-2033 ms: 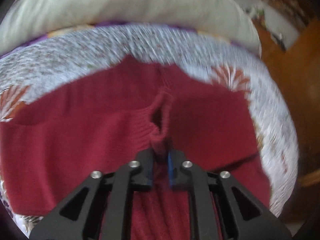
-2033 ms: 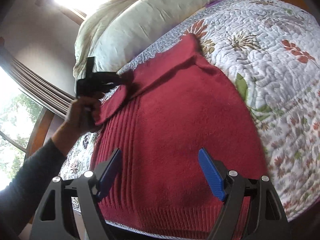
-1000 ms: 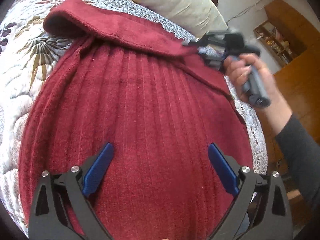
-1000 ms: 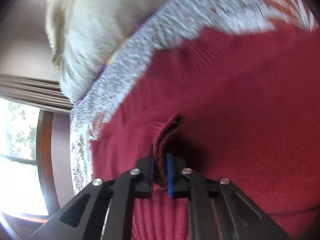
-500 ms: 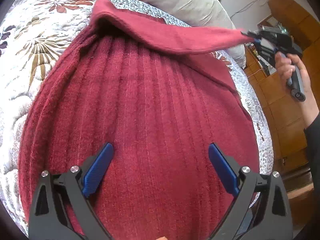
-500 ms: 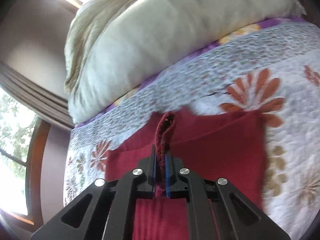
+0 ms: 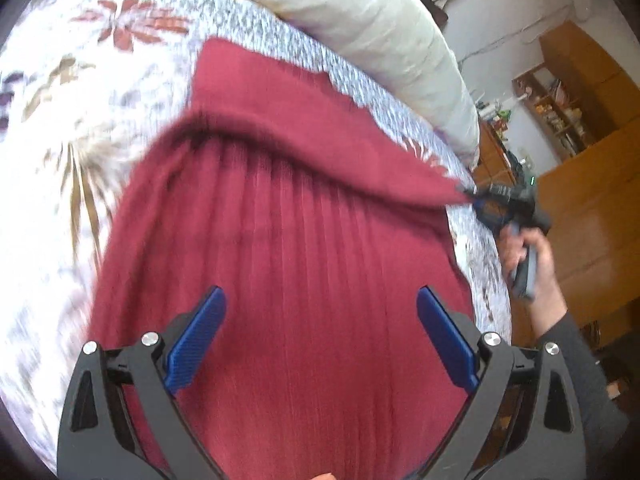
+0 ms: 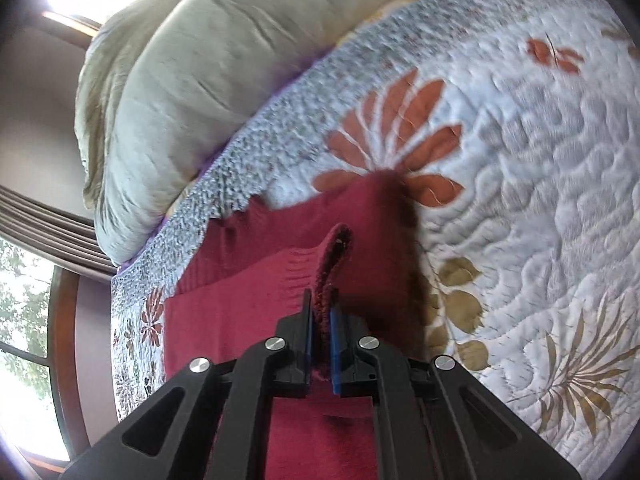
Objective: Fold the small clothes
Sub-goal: 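Pinch the opposite side edge with the right tool and fold it inward, then open the right tool and move both tools to the sweater hem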
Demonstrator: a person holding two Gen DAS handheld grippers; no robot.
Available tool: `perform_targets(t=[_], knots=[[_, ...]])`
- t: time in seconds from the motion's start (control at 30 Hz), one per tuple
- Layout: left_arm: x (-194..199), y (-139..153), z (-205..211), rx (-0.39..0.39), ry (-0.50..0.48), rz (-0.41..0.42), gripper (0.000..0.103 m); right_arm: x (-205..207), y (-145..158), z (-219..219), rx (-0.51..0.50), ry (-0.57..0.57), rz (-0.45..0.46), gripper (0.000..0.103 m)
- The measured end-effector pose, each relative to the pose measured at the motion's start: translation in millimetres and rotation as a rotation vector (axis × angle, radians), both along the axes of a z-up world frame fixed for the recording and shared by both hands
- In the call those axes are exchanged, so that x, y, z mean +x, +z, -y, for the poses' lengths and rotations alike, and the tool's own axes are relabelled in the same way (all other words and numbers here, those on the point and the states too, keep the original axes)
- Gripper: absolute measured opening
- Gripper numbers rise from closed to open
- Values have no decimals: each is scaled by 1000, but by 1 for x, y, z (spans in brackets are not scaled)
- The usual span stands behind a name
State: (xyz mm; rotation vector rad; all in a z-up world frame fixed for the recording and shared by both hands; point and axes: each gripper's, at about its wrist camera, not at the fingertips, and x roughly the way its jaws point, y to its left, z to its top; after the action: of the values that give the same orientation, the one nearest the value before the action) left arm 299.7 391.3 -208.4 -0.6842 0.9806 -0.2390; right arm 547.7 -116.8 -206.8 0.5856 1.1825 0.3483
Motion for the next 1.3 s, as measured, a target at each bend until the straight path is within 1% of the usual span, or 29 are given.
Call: perform_targets(t=[0.23,0.3,0.33,0.4,0.43,0.47,0.5,0.53,0.57,0.63,0.73,0.77,0.8,0.83,0.87,0.9,0.93,0.97,1.0,1.07,1.1,1.17,1.2,1.23,1.27,1.3], knots=[[57,25,-16,43,4,38,95,1,-30,6,10,6,-30,6],[76,31,-21,37,5,45,95,0,-34,6,7,19,-27,7],[93,34,-28,34,6,46,95,0,-35,5,6,39,-17,9],[115,37,-36,37,12,48,95,2,-30,12,4,56,-2,12],[135,38,-43,26,19,42,95,3,-23,19,6,41,21,18],[149,36,-48,14,23,33,95,3,-12,29,2,15,59,20],[160,34,-51,-3,22,23,95,3,-2,37,9,-3,90,20],[175,30,-56,-24,22,6,94,4,6,46,46,-7,105,20],[186,25,-59,-30,29,-6,94,5,10,47,66,5,108,20],[208,12,-63,-39,26,-30,94,6,15,37,69,68,118,20],[228,-12,-65,-35,27,-72,94,8,6,19,93,132,101,20],[234,-22,-67,-22,36,-97,94,9,-1,13,106,146,90,20],[239,-36,-71,10,58,-141,94,11,-8,9,121,156,74,20],[241,-48,-75,43,82,-176,94,14,-20,5,121,153,51,20],[243,-56,-80,63,99,-199,93,17,-30,4,104,144,31,17],[244,-61,-82,59,99,-198,89,20,-40,5,88,136,12,13],[244,-60,-82,62,97,-195,89,23,-50,7,76,128,-3,5],[243,-56,-81,69,92,-193,89,23,-53,9,81,122,-5,2],[241,-50,-78,83,75,-185,89,21,-54,11,97,119,-4,3],[229,-34,-75,108,60,-148,89,15,-45,13,127,128,11,15],[219,-23,-74,89,43,-102,89,9,-38,12,147,143,28,15],[189,-11,-68,2,-20,-26,89,-1,-29,12,201,175,50,15],[182,-13,-66,-9,-34,-23,89,-5,-29,9,208,187,54,15],[172,-22,-60,-12,-64,-46,89,-8,-35,7,182,193,40,14],[168,-31,-57,7,-78,-73,89,-7,-42,6,148,190,15,9],[164,-41,-56,38,-80,-94,85,-7,-53,6,124,183,-12,4]])
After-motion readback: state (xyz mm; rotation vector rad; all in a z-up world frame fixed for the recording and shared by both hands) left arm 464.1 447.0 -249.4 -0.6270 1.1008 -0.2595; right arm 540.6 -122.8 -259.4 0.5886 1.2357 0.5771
